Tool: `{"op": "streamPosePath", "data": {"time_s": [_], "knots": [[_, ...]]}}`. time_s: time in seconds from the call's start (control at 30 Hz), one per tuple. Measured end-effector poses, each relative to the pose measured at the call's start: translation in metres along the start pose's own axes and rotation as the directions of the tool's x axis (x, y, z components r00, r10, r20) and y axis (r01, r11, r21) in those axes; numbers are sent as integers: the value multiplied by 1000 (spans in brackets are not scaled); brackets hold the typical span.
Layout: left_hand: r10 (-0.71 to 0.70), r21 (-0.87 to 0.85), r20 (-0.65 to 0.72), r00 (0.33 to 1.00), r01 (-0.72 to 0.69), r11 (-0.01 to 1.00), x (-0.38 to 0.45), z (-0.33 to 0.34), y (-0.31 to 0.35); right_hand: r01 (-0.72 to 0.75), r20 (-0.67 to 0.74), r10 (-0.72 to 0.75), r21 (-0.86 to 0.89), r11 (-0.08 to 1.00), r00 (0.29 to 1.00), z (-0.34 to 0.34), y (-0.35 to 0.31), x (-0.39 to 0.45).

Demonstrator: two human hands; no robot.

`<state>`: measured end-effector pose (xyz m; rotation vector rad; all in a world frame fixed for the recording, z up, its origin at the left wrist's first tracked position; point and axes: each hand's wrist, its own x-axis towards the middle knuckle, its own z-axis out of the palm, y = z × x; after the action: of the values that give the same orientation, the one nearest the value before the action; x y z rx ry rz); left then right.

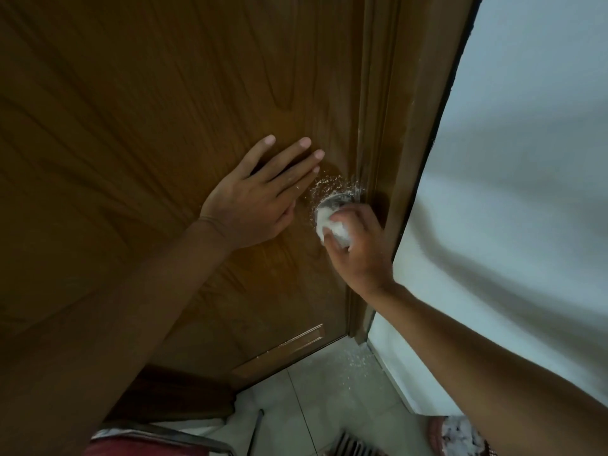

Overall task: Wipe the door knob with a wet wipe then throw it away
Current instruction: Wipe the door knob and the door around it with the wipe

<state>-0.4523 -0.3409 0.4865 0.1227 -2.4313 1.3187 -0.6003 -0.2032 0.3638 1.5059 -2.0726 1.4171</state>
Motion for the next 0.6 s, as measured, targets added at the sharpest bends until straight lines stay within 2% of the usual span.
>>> {"op": "streamPosePath", "data": {"time_s": [0.03, 0.07, 0.1, 0.13, 0.2, 0.23, 0.27, 0.33, 0.37, 0.4, 0.43, 0.5, 0.53, 0.57, 0.6], "knots": [[1, -3, 4, 1000, -1, 1000, 0, 0, 0, -182, -71, 192, 131, 975, 979, 3, -10, 1], [3, -7, 11, 1000, -3, 1000, 0, 0, 0, -321, -115, 356, 246, 915, 927, 7, -19, 3], [5, -10, 16, 1000, -4, 1000, 0, 0, 0, -389, -139, 442, 295, 873, 886, 9, -25, 4], [5, -10, 19, 1000, -5, 1000, 0, 0, 0, -383, -147, 432, 271, 883, 890, 11, -28, 3], [4, -6, 16, 1000, -4, 1000, 1, 0, 0, -169, -111, 175, 65, 984, 978, 10, -22, -2], [4, -4, 13, 1000, -4, 1000, 1, 0, -1, -49, -63, 48, -17, 999, 997, 9, -16, -5], [3, -3, 9, 1000, -3, 1000, 1, 0, 0, 4, -24, -5, -41, 999, 1000, 7, -11, -5], [2, -6, 7, 1000, -2, 1000, 0, -1, 0, -60, -18, 61, 44, 997, 998, 5, -9, 0], [4, -9, 9, 1000, -4, 1000, 1, -1, 0, -150, -47, 157, 136, 979, 986, 4, -12, 4], [7, -11, 9, 1000, -7, 1000, 1, -1, 0, -289, -73, 314, 241, 927, 947, 3, -18, 8], [9, -10, 8, 1000, -9, 1000, 1, -1, 0, -456, -62, 506, 350, 819, 861, 2, -26, 14], [7, -4, 4, 1000, -7, 1000, 1, -1, 0, -695, 58, 791, 521, 496, 609, 1, -33, 25], [5, -4, 0, 1000, -5, 1000, 1, -1, 0, -754, 110, 853, 535, 382, 510, 0, -35, 29], [3, -5, -5, 1000, -3, 1000, 1, -1, 0, -788, 136, 875, 515, 337, 464, -1, -36, 32], [0, -5, -9, 1000, 0, 1000, 1, -1, 0, -802, 139, 878, 490, 340, 457, 0, -37, 34]]}}
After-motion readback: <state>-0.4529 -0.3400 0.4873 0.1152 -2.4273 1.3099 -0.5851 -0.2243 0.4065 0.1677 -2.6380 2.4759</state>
